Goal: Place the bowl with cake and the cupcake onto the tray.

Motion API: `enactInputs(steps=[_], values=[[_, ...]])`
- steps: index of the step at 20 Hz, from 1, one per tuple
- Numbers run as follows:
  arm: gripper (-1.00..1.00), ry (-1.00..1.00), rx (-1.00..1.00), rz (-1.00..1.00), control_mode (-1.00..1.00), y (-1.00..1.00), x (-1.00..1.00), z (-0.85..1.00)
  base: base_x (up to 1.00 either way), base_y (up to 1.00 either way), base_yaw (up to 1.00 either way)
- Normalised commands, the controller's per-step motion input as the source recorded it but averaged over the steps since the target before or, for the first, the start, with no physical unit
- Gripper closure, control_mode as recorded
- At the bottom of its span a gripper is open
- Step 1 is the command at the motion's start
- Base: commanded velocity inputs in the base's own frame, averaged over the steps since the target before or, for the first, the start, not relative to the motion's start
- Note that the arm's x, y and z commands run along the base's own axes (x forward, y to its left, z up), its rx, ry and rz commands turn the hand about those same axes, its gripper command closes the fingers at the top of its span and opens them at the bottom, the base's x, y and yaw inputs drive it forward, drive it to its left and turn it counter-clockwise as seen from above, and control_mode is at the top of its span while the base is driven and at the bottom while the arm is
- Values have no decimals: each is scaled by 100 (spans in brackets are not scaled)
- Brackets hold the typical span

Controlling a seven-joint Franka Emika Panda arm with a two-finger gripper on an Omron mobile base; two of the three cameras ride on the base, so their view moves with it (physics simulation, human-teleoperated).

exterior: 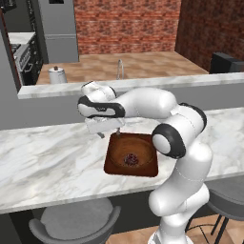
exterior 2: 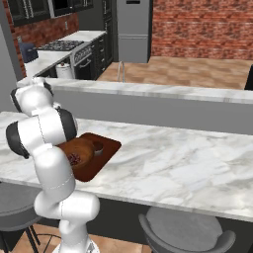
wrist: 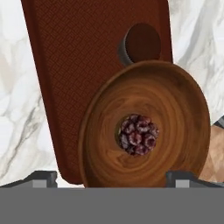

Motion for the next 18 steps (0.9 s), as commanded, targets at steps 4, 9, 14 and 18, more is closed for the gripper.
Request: enactInputs(steps=[4, 9, 14, 18], values=[[-100, -6, 1, -2, -100, 0, -9, 20, 0, 0, 0], [-100, -17, 6, -1, -100, -56, -87, 2, 0, 0, 0], [-100, -30, 19, 0, -100, -97, -100, 0, 0, 0, 0], [-100, -10, 37, -1, -100, -100, -99, 0, 0, 0, 0]])
